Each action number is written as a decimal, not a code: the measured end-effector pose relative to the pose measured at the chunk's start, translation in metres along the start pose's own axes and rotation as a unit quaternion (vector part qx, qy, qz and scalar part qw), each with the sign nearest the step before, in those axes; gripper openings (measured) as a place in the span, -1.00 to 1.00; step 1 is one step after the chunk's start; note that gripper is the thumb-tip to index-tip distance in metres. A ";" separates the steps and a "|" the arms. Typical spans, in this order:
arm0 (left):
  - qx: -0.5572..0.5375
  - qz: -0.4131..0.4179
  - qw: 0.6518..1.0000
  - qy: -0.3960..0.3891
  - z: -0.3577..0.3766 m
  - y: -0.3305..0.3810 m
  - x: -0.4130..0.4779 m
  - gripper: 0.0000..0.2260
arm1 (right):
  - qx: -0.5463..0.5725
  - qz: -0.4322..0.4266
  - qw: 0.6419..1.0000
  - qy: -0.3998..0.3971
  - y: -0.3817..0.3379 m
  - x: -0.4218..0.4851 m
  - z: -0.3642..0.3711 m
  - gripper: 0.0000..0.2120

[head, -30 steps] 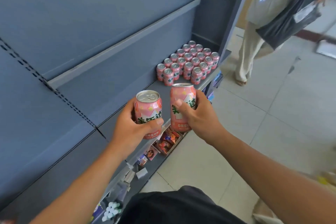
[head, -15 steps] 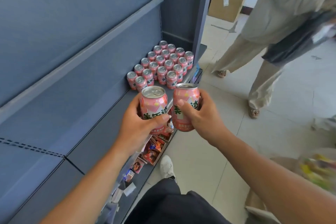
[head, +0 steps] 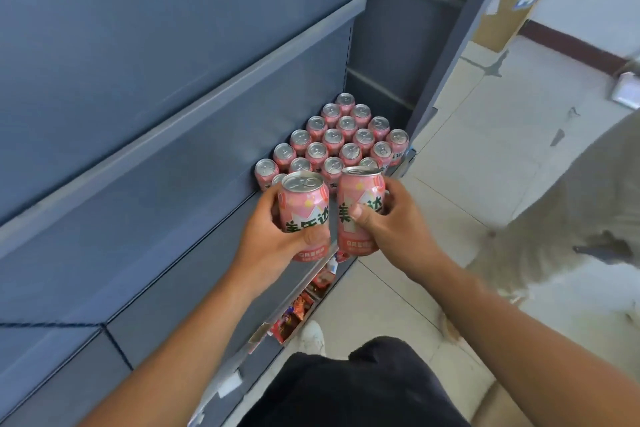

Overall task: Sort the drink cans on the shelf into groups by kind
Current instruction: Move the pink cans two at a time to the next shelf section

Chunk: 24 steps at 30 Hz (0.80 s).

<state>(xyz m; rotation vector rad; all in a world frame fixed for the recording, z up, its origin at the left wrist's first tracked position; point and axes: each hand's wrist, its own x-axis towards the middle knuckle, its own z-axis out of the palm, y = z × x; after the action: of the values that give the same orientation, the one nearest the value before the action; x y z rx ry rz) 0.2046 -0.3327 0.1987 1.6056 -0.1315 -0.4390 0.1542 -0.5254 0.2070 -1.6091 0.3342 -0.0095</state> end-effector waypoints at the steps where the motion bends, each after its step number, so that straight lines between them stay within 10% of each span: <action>1: -0.001 -0.006 1.000 0.007 0.001 0.000 0.007 -0.39 | -0.004 0.003 1.000 -0.008 0.000 0.010 -0.002 -0.63; 24: 0.032 -0.161 0.937 0.310 0.069 -0.077 0.133 -0.35 | -0.151 0.063 0.947 -0.276 0.045 0.263 -0.045 -0.50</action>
<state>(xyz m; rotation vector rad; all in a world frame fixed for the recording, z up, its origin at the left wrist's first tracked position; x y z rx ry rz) 0.2885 -0.4361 0.0956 1.7648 0.6081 -0.1579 0.3869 -0.6283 0.1149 -1.8099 -0.0027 0.6064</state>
